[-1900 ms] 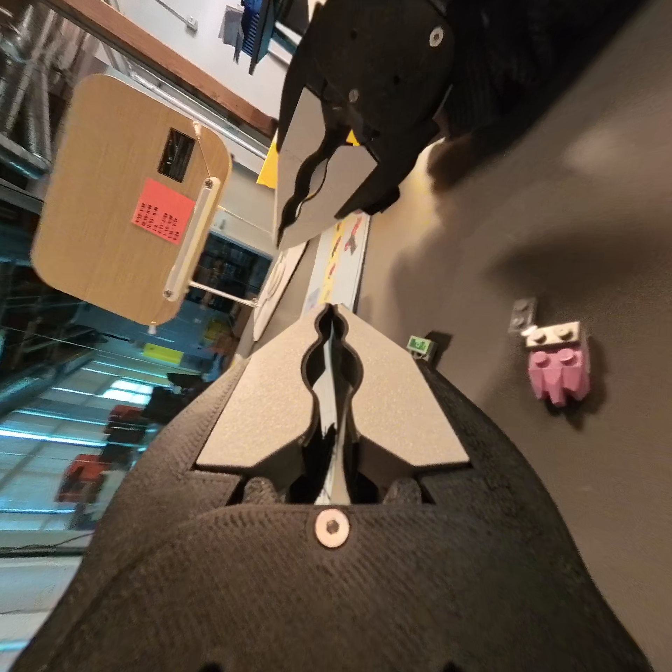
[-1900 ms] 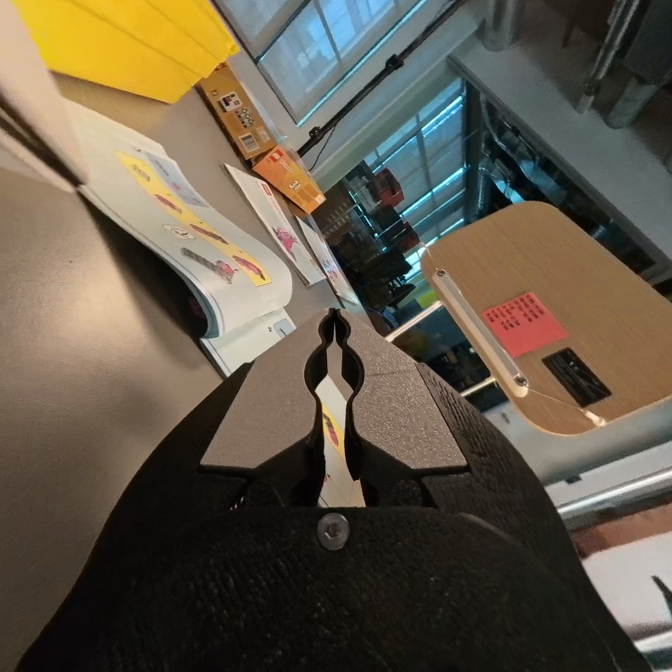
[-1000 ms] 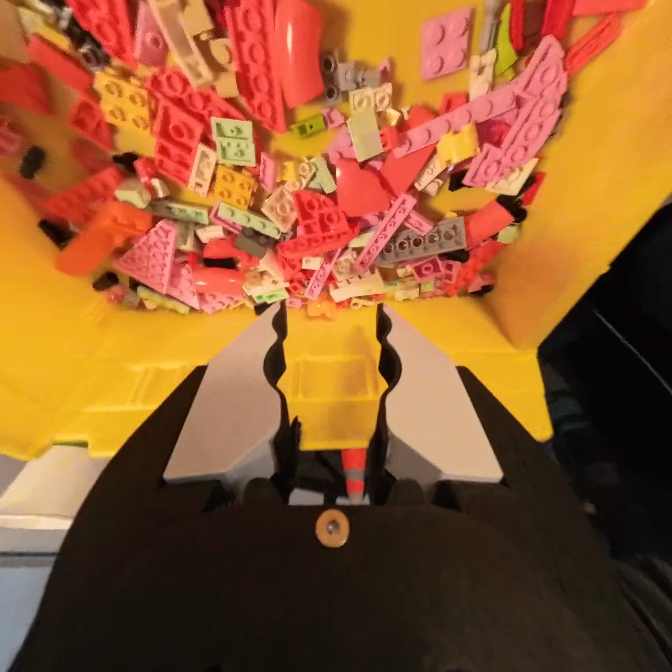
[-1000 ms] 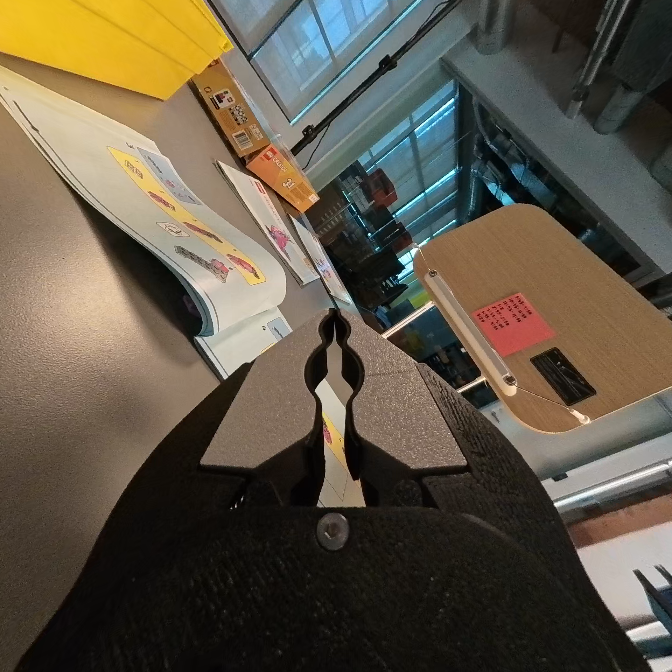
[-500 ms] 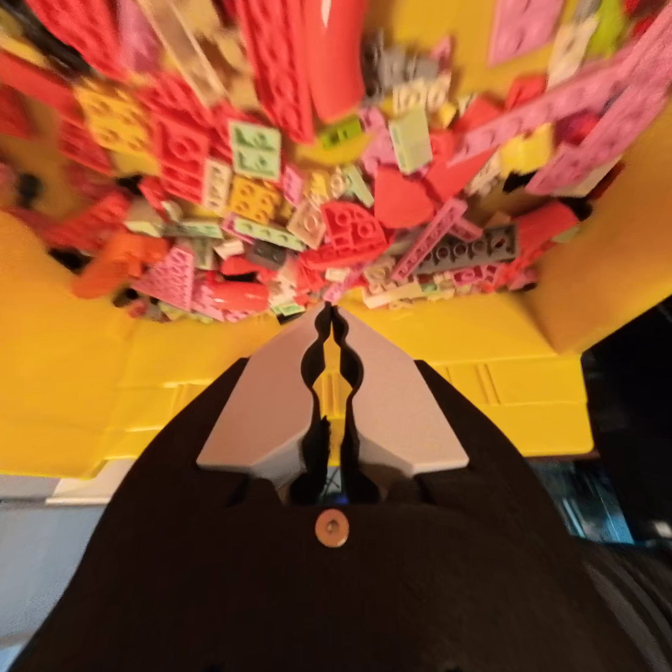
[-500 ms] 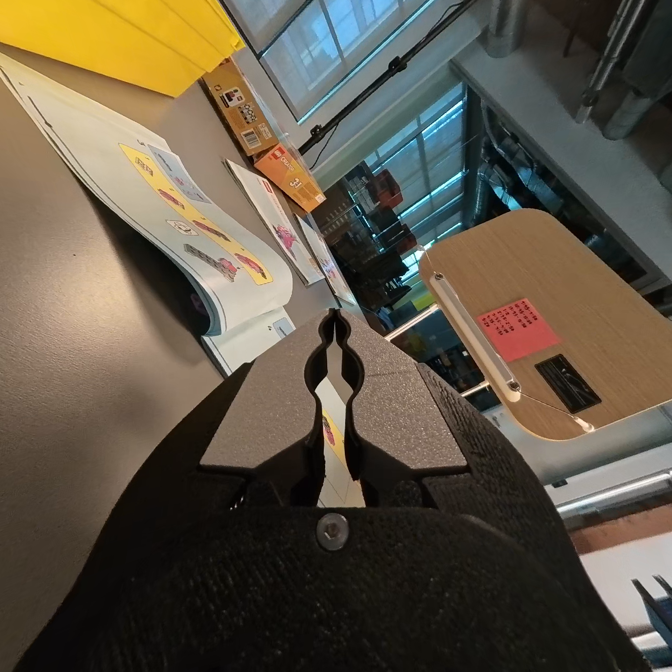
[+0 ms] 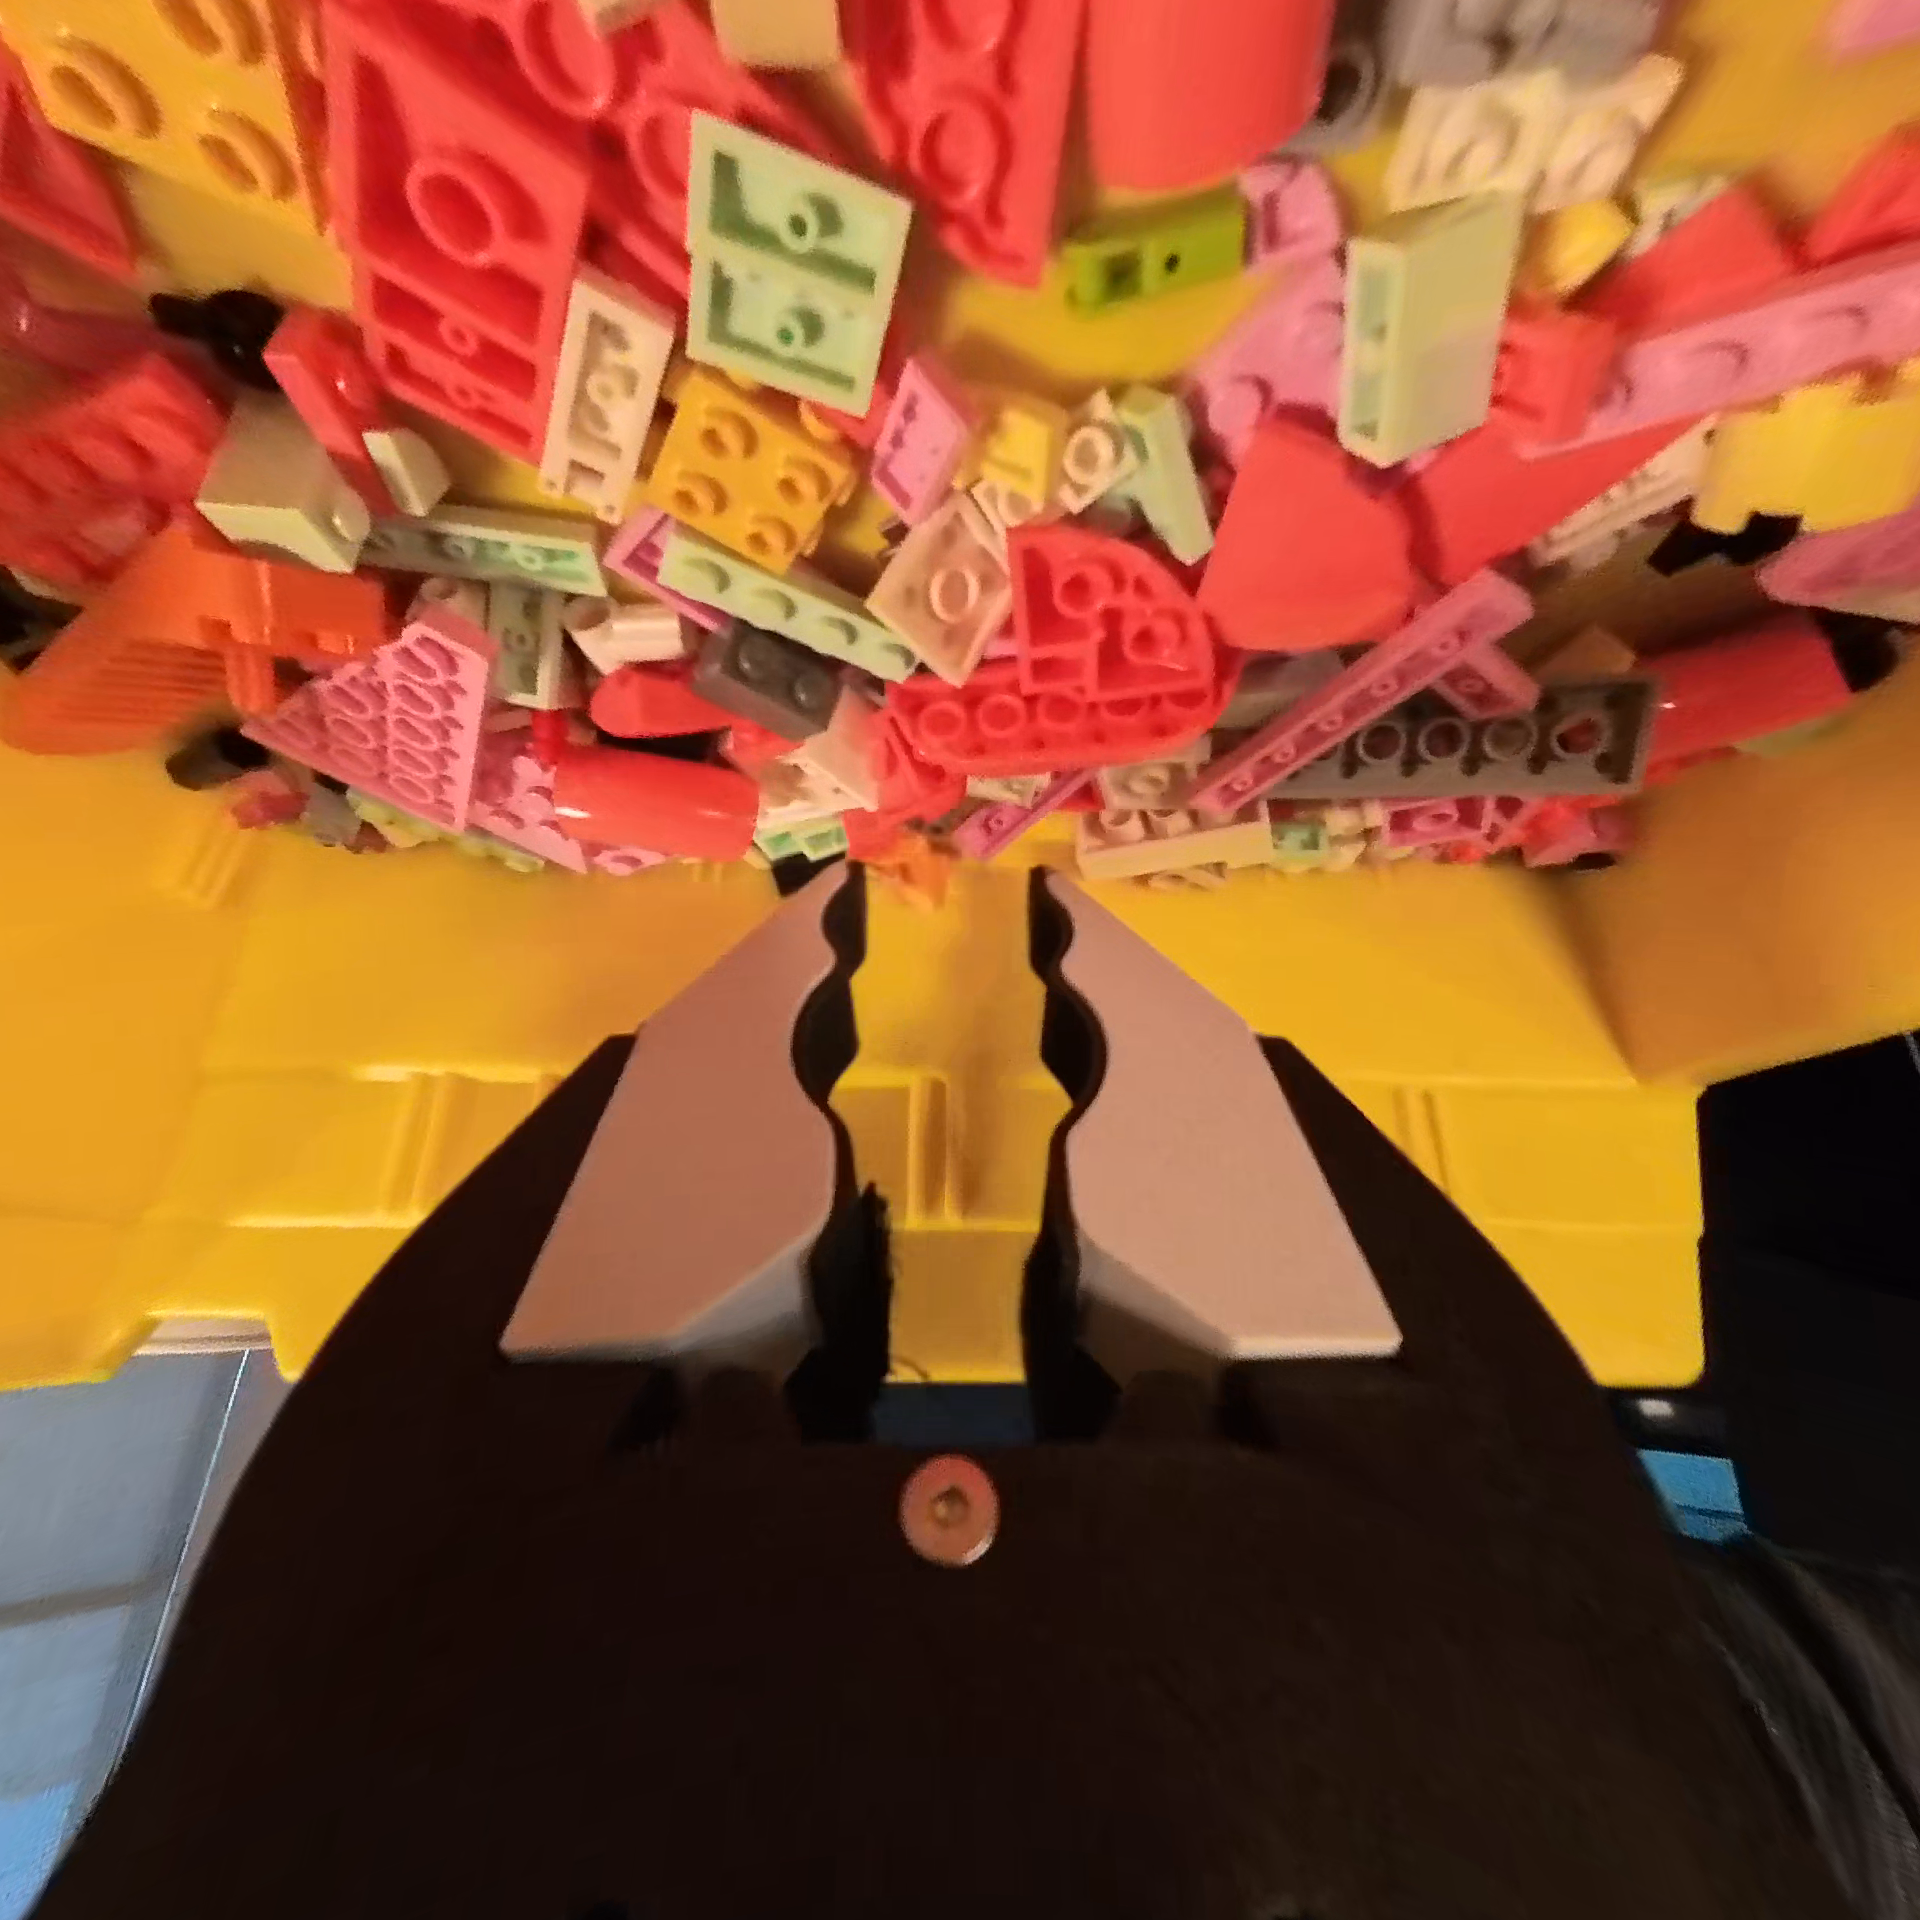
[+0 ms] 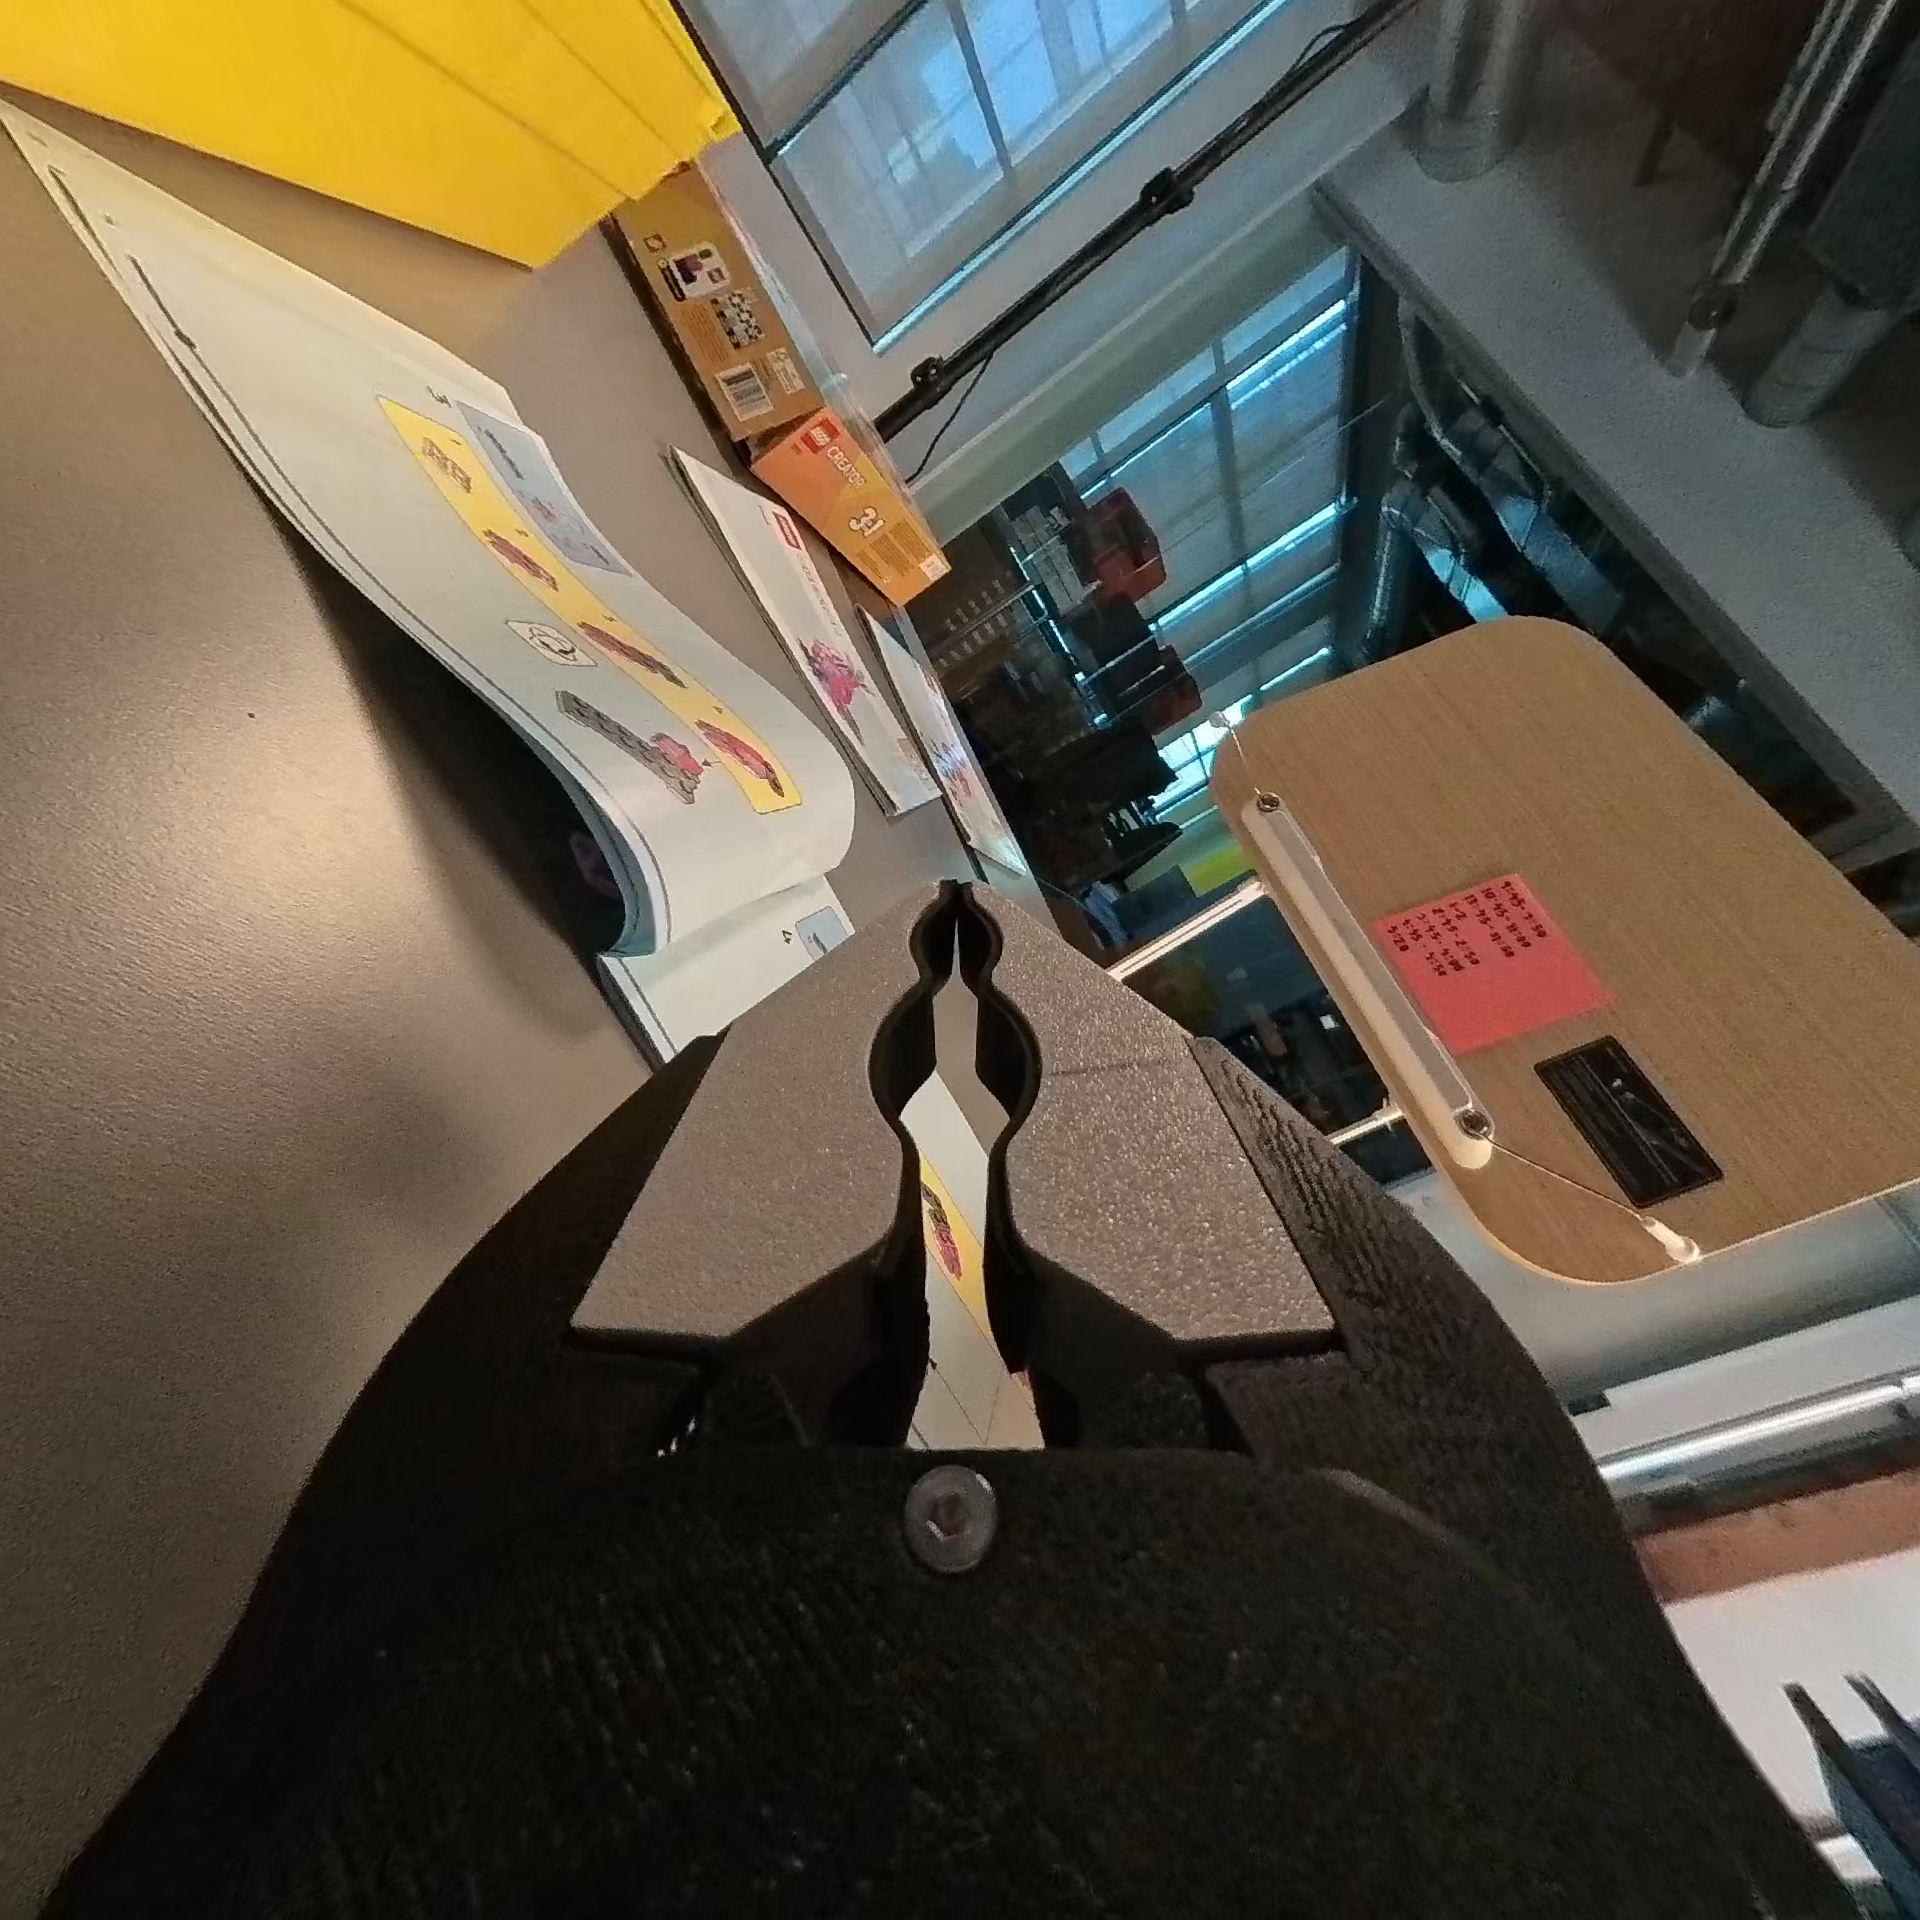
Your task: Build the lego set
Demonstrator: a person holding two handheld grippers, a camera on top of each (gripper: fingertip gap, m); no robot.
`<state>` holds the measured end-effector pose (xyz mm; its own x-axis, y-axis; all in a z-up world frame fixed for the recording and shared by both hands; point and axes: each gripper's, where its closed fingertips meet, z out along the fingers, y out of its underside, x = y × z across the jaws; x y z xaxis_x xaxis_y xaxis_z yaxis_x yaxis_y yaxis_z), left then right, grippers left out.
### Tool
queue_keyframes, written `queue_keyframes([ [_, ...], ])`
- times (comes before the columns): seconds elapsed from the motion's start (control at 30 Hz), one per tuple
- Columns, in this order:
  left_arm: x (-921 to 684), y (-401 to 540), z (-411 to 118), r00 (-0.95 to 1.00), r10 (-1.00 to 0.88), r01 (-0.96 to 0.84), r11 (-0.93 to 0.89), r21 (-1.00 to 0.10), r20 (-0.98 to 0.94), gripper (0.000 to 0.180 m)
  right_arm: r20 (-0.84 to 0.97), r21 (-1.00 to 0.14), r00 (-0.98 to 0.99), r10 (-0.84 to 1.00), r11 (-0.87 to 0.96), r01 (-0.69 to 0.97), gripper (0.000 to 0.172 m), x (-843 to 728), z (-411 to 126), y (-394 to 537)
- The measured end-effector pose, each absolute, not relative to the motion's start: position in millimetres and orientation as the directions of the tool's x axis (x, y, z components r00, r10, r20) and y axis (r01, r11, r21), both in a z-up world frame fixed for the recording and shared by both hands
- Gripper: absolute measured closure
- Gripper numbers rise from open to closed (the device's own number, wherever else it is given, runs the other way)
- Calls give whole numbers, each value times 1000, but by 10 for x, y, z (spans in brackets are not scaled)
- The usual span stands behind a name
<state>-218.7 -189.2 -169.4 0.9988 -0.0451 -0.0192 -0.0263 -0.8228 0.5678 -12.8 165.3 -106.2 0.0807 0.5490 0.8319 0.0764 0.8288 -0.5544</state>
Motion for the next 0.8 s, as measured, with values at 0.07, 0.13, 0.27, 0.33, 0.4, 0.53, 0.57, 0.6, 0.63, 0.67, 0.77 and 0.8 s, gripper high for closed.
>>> queue_keyframes([
  [0.07,-2189,-1902,-1719,999,-48,-29,-820,572,-18,148,834,-552,78,546,831,77,172,-129,-1067,1649],
  [0.13,-2177,-1905,-1721,998,-62,-50,-818,573,-2,172,834,-552,77,547,830,78,172,-130,-1070,1650],
  [0.27,-2121,-1796,-1675,997,-61,-75,-855,514,44,172,834,-551,75,547,830,79,172,-131,-1075,1650],
  [0.33,-2171,-1650,-1657,997,-73,-77,-896,438,27,172,835,-550,75,545,831,79,172,-132,-1074,1648],
  [0.4,-2287,-1487,-1647,995,-92,-73,-934,350,-40,172,834,-551,76,546,831,79,172,-131,-1073,1651],
  [0.53,-2311,-1557,-1621,996,-56,-25,-925,378,-71,147,834,-552,76,547,830,79,172,-131,-1073,1654],
  [0.57,-2291,-1628,-1612,997,-51,-20,-909,416,-65,147,834,-551,76,546,831,80,172,-132,-1074,1652],
  [0.6,-2270,-1693,-1603,997,-50,-19,-893,450,-57,147,835,-550,75,545,831,79,172,-132,-1075,1650],
  [0.63,-2248,-1745,-1602,998,-49,-21,-878,477,-48,147,835,-550,75,545,832,79,172,-133,-1074,1648],
  [0.67,-2219,-1784,-1609,998,-50,-27,-867,497,-33,147,835,-550,74,545,832,79,172,-134,-1075,1648],
  [0.77,-2210,-1887,-1651,997,-76,-54,-829,557,-18,149,835,-550,75,545,832,79,172,-134,-1074,1649],
  [0.8,-2229,-1916,-1667,996,-88,-58,-817,573,-24,149,835,-549,75,545,832,79,172,-133,-1072,1649],
])
